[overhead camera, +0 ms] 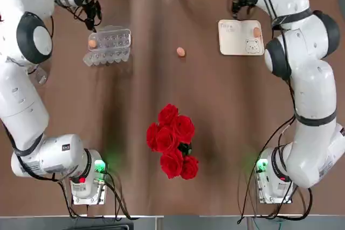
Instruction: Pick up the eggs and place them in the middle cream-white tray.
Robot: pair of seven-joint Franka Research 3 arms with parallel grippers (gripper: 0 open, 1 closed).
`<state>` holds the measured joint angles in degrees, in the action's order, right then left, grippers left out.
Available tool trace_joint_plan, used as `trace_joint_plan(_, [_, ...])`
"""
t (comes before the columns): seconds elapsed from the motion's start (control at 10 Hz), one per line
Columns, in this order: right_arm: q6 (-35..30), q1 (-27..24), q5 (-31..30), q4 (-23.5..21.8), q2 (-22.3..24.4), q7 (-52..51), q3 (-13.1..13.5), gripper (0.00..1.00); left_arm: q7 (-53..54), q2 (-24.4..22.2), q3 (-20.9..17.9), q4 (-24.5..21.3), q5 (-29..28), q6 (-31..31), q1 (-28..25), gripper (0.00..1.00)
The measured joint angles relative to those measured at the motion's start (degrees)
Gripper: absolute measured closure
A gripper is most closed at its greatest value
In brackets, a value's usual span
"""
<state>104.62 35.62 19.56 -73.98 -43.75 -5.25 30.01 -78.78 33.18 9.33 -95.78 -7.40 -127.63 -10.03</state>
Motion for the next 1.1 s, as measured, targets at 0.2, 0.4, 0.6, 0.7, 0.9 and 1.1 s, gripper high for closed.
trace_joint_plan(0.2, [1.41,8.99,4.32,0.08,0.34,8.11,-0.74,0.12,1.46,0.57,0.07,-2.07,-0.23,-3.05,-2.3,0.12])
trace_joint_plan(0.4, [6.89,16.74,4.82,-0.21,-0.2,13.62,-0.96,0.12,1.86,1.84,0.27,-5.08,-1.02,-7.06,-2.14,0.12])
trace_joint_plan(0.6, [7.33,19.61,4.86,-0.56,-0.32,15.13,-0.94,0.12,1.88,2.13,0.2,-6.76,-3.26,-7.66,-2.49,0.12])
trace_joint_plan(0.7, [7.33,19.83,4.94,-0.75,-0.38,15.12,-0.99,0.12,1.91,2.12,0.18,-7.09,-4.25,-7.75,-3.16,0.12])
trace_joint_plan(0.9, [7.42,20.53,5.22,-0.67,-0.42,15.11,-1.15,0.12,2.65,2.08,0.19,-7.24,-4.86,-7.8,-4.3,0.12])
trace_joint_plan(1.1, [7.43,21.6,5.26,-0.79,-0.59,15.03,-1.59,0.11,2.78,2.09,0.25,-8.05,-4.86,-8.82,-4.37,0.15])
